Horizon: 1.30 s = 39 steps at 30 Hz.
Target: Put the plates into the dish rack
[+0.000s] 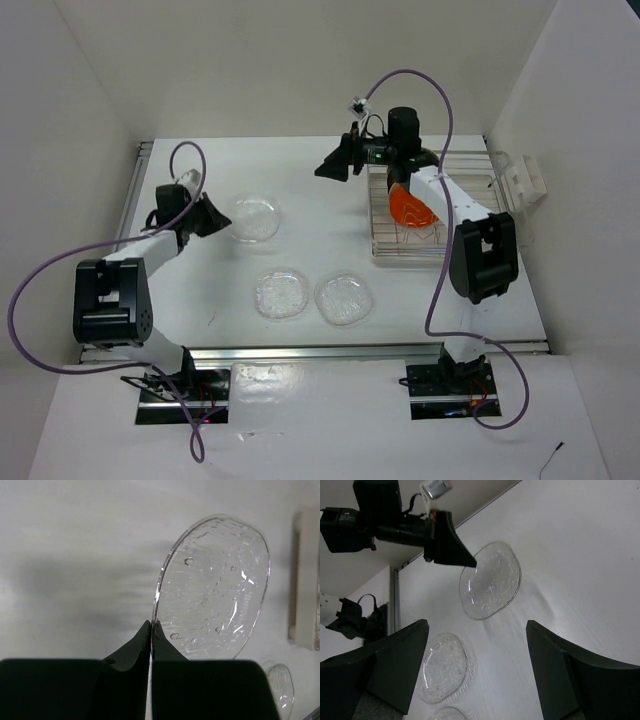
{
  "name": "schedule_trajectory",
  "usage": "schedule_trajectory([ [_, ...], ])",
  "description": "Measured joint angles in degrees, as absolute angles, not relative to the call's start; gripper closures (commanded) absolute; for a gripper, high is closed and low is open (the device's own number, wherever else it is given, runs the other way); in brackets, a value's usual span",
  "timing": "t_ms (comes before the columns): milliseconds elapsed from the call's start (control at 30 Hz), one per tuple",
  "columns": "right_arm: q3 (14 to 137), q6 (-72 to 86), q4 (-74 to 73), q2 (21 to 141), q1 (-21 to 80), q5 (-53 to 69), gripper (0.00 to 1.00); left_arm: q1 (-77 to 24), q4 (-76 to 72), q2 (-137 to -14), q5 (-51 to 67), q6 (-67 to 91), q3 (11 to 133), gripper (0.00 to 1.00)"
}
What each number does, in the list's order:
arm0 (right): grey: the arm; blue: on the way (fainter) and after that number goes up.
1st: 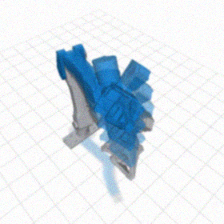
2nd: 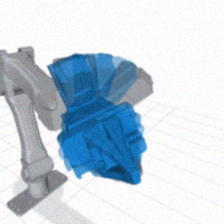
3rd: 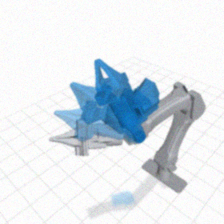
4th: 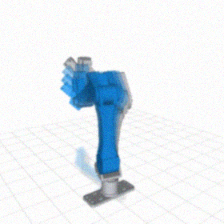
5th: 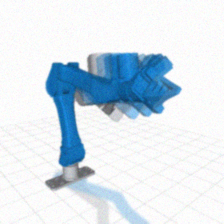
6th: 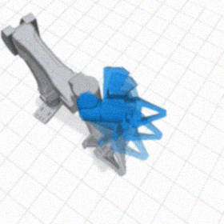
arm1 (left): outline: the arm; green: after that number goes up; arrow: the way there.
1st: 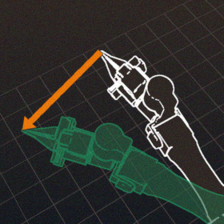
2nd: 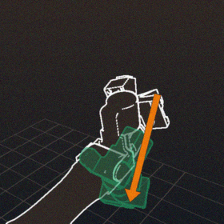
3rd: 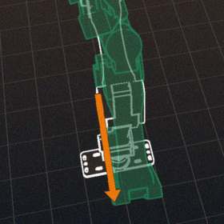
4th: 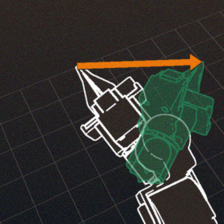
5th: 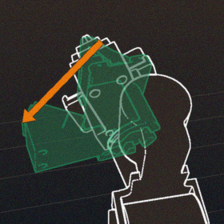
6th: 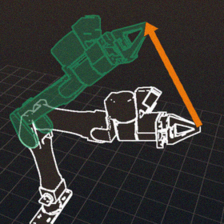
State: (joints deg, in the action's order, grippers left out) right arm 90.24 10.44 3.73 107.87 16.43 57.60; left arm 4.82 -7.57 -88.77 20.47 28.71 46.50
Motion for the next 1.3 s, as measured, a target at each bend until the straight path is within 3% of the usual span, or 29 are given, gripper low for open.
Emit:
schedule_trajectory([
  [267,91.0,18.9,3.6,113.7,16.9,57.2,0.14,2.9,-6.5,-90.8,33.4,19.6,64.1,1.00],
  [533,91.2,21.2,2.6,114.8,19.4,55.8,0.14,-6.1,-2.8,-91.7,32.7,16.5,68.8,1.00],
  [600,91.2,21.2,2.5,114.8,20.1,55.5,0.18,-7.7,-2.0,-92.0,32.2,16.5,68.8,1.00],
  [667,91.2,21.0,2.2,114.8,20.7,55.2,0.34,-8.5,-1.3,-92.2,31.7,16.5,68.8,1.00],
  [700,91.2,20.8,2.1,114.8,21.0,55.0,0.64,-8.7,-1.2,-92.2,31.6,16.5,68.8,1.00],
  [767,91.2,20.2,1.5,114.8,21.3,54.6,0.99,-9.0,-1.1,-92.2,31.2,16.4,68.8,1.00],
  [867,91.2,18.9,-1.0,114.8,21.1,50.9,1.00,-9.3,-1.0,-91.5,31.4,16.4,68.8,1.00],
  [900,91.2,18.0,-1.9,114.6,21.1,50.6,1.00,-9.6,-0.4,-91.4,31.0,16.3,68.7,0.81],
  [1000,92.8,13.1,-6.9,113.3,21.4,48.0,1.00,-9.9,0.4,-91.4,29.8,14.9,68.7,0.37],
  [1033,93.5,10.9,-8.9,112.8,21.4,46.3,1.00,-9.8,0.6,-91.2,29.6,14.2,68.7,0.15],
  [1067,94.1,8.9,-10.5,112.1,21.3,44.8,1.00,-9.7,1.0,-91.0,29.4,13.8,68.7,0.00],
  [1300,90.1,-14.3,-14.8,96.7,17.3,31.8,1.00,-9.4,4.0,-88.0,28.8,10.5,69.3,0.00],
])
